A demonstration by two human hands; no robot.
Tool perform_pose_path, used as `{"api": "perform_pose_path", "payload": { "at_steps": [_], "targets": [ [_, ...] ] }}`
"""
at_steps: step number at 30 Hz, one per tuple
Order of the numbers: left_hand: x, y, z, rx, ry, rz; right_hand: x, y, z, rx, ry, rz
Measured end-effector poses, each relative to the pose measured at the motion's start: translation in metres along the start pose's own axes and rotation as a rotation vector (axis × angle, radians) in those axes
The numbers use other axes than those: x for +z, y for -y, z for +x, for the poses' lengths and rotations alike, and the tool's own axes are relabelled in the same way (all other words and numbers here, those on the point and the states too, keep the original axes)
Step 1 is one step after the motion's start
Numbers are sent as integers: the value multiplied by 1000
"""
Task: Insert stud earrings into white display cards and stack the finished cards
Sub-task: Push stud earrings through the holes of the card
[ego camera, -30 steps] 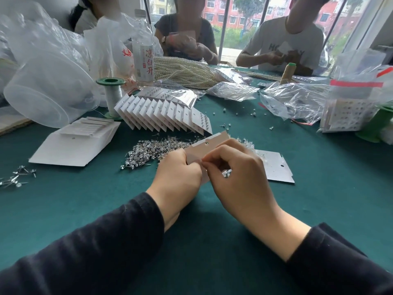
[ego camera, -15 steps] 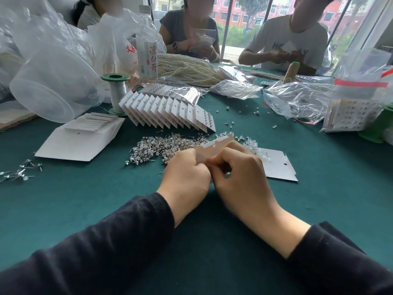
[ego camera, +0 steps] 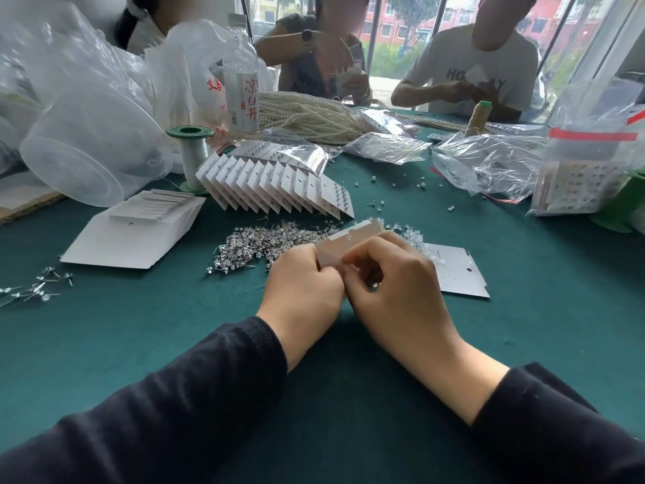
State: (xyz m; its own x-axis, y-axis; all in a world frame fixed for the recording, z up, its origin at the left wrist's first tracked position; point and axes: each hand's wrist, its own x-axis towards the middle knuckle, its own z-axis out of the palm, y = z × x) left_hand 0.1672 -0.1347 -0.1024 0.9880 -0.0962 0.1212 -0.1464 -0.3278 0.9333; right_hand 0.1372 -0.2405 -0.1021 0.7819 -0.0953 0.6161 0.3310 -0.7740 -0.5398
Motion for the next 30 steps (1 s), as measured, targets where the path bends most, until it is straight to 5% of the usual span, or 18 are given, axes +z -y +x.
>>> {"api": "perform_pose_path", "payload": {
  "at_steps": [30],
  "targets": [
    [-4,-1,2,-141,75,-220,0,0,0,-91,56,-82]
  ]
}}
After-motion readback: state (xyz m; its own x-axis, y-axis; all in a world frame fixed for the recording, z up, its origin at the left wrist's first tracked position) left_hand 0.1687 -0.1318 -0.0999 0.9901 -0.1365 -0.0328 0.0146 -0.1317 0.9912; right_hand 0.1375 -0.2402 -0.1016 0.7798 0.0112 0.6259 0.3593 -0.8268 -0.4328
